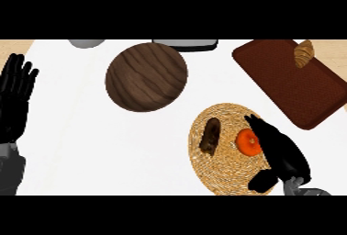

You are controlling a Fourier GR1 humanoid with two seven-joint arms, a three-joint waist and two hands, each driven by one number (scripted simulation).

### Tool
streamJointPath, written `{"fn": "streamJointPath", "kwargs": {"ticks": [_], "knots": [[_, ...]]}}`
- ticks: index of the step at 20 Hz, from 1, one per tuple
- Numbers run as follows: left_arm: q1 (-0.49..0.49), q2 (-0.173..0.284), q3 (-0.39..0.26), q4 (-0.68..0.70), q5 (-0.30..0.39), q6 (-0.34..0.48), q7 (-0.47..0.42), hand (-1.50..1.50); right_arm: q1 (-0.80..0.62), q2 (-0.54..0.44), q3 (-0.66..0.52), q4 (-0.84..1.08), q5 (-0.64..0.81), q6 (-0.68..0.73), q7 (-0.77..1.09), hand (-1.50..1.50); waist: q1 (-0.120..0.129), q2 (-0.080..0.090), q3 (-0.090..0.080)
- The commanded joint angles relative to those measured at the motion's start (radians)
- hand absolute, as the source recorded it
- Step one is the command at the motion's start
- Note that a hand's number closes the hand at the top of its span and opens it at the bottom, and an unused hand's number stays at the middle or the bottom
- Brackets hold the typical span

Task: Pick the squash from the placemat and place it in the bowl

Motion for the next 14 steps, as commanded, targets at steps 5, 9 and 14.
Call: {"fn": "streamJointPath", "kwargs": {"ticks": [5, 9, 14], "knots": [[-0.055, -0.034, 0.011, 0.041, -0.058, 0.01, 0.011, 0.0, -0.03, 0.073, -0.008, 0.049, 0.062, 0.023, 0.015, -1.5, -0.002, 0.0, 0.0], [0.035, -0.038, 0.028, -0.098, -0.027, -0.005, 0.063, 0.0, -0.05, 0.061, -0.046, 0.197, 0.082, -0.047, -0.085, -1.5, 0.004, 0.0, 0.0], [-0.034, -0.048, 0.036, 0.063, -0.06, -0.028, -0.022, 0.0, -0.012, 0.086, -0.042, 0.281, 0.132, -0.126, -0.122, -1.5, -0.002, 0.001, 0.0]]}}
